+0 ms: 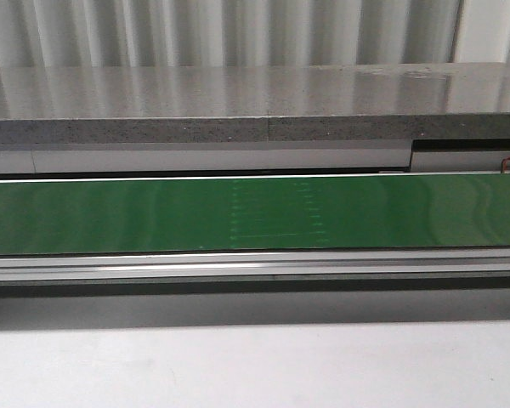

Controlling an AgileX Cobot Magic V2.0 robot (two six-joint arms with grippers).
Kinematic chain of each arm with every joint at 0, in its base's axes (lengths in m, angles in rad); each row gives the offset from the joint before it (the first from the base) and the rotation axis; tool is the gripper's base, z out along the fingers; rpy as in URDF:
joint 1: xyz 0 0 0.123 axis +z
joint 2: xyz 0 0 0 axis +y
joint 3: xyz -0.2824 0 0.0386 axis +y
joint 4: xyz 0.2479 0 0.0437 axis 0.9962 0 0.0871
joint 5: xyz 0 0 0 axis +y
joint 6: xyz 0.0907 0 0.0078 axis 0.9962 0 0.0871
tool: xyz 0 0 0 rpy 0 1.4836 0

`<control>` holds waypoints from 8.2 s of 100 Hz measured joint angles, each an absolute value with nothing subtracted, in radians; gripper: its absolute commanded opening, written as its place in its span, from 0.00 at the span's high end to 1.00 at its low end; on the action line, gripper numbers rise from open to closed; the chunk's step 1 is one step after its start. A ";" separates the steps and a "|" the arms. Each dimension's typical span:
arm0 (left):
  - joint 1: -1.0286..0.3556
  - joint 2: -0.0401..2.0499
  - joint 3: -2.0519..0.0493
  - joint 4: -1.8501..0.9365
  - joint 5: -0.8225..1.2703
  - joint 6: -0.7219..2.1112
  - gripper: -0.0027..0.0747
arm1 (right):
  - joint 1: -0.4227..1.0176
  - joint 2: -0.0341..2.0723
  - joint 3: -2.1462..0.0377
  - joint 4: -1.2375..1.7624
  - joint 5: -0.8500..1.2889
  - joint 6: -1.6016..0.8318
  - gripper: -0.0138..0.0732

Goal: Move button from right to left

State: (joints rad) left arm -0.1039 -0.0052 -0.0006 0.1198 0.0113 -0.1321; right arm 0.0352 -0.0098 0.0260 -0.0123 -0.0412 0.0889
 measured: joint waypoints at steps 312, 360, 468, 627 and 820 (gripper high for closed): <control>-0.104 -0.005 -0.001 0.120 0.011 -0.132 0.99 | -0.287 1.141 -0.951 0.064 0.785 0.045 0.11; -0.104 -0.005 -0.001 0.120 0.011 -0.132 0.99 | -0.518 1.553 -1.030 0.062 0.573 -0.024 0.11; -0.104 -0.005 -0.001 0.120 0.011 -0.132 0.99 | -0.536 1.898 -1.130 0.170 0.515 -0.177 0.51; -0.104 -0.005 -0.001 0.120 0.011 -0.132 0.99 | -0.181 1.612 -1.096 0.291 0.699 -0.182 0.13; -0.104 -0.005 -0.001 0.120 0.011 -0.132 0.99 | -0.095 0.475 -0.536 0.334 0.530 -0.303 0.91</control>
State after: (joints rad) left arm -0.1039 -0.0052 -0.0006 0.1198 0.0113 -0.1321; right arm -0.0953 0.4747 -0.5361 0.3339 0.5296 -0.3033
